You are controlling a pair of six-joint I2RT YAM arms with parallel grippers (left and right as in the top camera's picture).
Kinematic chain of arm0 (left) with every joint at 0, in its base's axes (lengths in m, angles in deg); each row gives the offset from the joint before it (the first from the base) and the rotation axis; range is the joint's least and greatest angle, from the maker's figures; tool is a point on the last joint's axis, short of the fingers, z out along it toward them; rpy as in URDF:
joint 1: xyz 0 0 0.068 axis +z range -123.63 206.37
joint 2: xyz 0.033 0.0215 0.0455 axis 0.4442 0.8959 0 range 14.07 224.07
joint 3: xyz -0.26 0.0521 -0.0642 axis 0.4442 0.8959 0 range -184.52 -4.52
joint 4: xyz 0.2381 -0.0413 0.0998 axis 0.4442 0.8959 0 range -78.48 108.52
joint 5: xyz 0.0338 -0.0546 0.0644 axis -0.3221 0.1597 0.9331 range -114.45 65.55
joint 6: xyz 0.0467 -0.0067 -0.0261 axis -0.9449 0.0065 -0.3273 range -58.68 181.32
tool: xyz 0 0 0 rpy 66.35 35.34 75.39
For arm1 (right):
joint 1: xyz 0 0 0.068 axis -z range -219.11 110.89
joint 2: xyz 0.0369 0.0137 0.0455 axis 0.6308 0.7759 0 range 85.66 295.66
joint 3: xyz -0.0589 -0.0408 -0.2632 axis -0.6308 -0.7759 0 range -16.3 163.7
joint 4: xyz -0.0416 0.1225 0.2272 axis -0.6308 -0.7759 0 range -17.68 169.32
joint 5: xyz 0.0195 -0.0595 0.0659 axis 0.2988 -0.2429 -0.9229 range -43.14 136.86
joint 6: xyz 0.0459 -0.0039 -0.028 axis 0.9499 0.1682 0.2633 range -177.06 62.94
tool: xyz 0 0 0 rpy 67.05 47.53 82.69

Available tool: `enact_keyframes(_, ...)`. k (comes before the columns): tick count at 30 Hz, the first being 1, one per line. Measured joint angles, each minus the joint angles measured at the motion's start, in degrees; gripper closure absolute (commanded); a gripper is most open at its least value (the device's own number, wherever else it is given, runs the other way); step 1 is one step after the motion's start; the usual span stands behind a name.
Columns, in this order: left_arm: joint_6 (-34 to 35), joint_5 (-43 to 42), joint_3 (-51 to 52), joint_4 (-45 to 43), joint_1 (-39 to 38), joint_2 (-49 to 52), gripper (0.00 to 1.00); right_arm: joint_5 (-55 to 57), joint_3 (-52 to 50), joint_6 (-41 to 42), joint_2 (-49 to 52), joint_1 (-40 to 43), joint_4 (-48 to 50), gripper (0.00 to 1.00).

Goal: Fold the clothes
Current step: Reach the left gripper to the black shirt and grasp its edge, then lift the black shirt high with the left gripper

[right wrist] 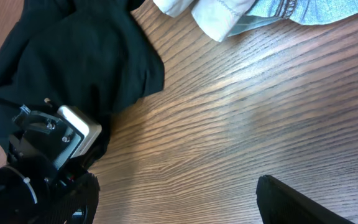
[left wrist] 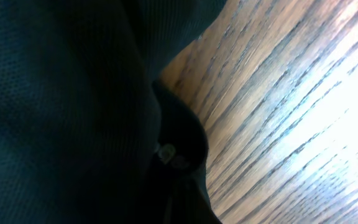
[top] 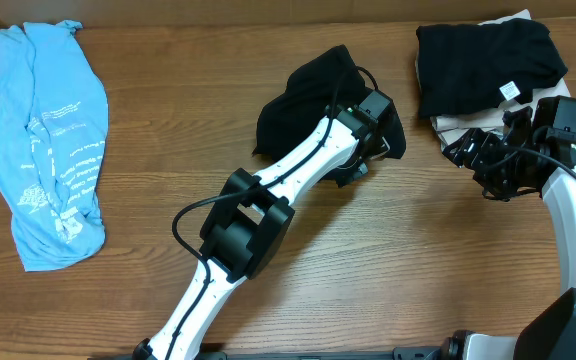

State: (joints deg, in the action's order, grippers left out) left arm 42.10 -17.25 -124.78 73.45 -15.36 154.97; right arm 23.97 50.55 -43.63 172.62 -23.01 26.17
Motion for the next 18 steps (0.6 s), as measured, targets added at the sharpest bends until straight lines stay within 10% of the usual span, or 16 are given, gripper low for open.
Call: enact_keyframes(18, 2.58, 5.75, -35.82, 22.99, 12.98, -11.65, 0.96, -0.44, 0.02, 0.09, 0.00, -5.38, 3.15, 0.22)
